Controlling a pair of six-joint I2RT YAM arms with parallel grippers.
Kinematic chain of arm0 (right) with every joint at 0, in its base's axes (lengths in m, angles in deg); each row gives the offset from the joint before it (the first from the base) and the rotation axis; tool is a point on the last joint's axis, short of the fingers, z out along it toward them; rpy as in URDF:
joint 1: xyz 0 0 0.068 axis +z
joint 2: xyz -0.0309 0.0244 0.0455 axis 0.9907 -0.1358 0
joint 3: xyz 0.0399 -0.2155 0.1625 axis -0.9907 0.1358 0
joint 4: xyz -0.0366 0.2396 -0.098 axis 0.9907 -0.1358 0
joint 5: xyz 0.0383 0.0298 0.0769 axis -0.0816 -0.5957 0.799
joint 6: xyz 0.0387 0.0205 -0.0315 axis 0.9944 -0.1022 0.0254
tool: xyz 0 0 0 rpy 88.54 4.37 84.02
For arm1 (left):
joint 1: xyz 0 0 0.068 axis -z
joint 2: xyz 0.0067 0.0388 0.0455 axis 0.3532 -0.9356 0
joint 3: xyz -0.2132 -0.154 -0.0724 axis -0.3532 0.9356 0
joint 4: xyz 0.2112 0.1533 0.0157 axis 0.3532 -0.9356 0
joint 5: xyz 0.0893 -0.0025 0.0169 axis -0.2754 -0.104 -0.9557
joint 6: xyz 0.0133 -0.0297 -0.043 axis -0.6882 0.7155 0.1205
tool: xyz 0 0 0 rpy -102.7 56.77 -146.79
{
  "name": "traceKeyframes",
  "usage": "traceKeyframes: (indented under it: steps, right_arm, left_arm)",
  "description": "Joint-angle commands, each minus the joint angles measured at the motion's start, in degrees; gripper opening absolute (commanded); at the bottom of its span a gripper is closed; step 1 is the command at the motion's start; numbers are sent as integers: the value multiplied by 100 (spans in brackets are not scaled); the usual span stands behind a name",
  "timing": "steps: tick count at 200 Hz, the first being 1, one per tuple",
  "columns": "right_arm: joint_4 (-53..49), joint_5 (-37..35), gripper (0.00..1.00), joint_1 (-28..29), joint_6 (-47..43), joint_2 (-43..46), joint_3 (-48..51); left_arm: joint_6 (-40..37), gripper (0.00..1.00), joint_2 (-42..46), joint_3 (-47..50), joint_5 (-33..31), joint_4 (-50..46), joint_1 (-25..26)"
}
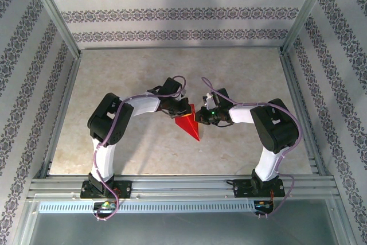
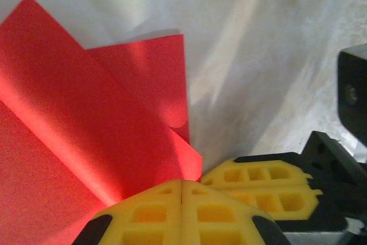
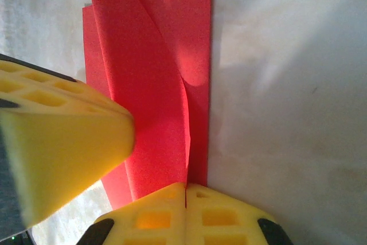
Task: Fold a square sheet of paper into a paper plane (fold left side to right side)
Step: Fourth fold the wing at the center of the table.
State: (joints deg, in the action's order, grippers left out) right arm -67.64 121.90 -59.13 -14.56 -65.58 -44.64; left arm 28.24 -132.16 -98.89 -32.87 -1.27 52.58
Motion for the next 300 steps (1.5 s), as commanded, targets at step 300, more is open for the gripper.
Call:
traceKeyframes:
  steps: [300]
  right_arm:
    - [-609,-286,21,37,-47,364,-350]
  left_arm:
    - [-112,0,-108,817,-433,220,40]
